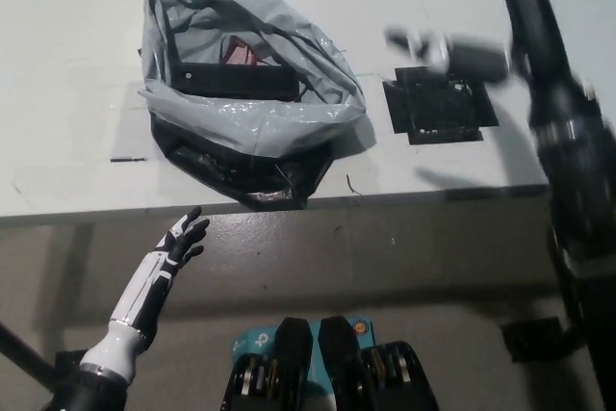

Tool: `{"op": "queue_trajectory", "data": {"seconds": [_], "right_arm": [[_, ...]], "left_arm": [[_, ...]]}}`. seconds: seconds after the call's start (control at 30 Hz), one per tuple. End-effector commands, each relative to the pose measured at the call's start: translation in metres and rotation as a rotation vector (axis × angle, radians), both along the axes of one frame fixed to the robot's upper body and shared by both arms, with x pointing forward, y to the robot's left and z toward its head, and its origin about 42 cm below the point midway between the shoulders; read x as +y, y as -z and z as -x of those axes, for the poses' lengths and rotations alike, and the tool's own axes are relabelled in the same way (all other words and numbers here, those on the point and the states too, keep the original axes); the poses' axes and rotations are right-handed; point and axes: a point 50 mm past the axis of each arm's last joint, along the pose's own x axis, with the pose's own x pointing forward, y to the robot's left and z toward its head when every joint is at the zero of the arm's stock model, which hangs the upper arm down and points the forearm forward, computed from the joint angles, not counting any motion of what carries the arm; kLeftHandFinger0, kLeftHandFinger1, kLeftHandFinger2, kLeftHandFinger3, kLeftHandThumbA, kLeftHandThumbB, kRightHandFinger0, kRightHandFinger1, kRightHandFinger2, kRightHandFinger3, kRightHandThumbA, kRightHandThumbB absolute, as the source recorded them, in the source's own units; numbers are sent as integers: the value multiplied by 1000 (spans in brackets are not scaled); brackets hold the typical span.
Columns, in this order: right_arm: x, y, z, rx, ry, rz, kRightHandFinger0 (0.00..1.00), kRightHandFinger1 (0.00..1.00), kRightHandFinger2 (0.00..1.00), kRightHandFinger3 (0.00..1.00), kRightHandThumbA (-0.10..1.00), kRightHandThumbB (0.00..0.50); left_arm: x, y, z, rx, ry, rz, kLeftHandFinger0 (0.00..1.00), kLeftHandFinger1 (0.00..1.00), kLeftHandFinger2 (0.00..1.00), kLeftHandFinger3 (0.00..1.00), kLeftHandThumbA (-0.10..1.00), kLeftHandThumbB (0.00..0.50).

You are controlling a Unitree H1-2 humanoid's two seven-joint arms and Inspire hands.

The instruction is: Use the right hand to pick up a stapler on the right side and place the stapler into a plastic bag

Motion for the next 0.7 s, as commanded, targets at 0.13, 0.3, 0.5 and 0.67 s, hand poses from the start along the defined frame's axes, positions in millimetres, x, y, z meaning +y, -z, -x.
{"op": "queue_trajectory", "data": {"seconds": [0.13, 0.3, 0.5, 0.67], "right_arm": [[-11, 83, 97, -41, -20, -145, 1000, 1000, 1000, 1000, 975, 348], [-13, 145, 83, 214, -5, -176, 1000, 1000, 1000, 1000, 913, 310], [-12, 197, 83, 432, -39, -122, 1000, 1000, 1000, 1000, 862, 295], [-19, 217, 82, 555, -81, -123, 1000, 1000, 1000, 1000, 800, 285]], "left_arm": [[-1, -27, -7, -109, 13, 4, 1000, 1000, 1000, 1000, 1000, 244], [-2, -17, 8, -79, 21, 8, 1000, 1000, 1000, 1000, 1000, 250], [4, -10, 18, -53, 14, 12, 1000, 1000, 1000, 1000, 1000, 269], [4, -7, 21, -47, 18, 11, 1000, 1000, 1000, 1000, 1000, 272]]}}
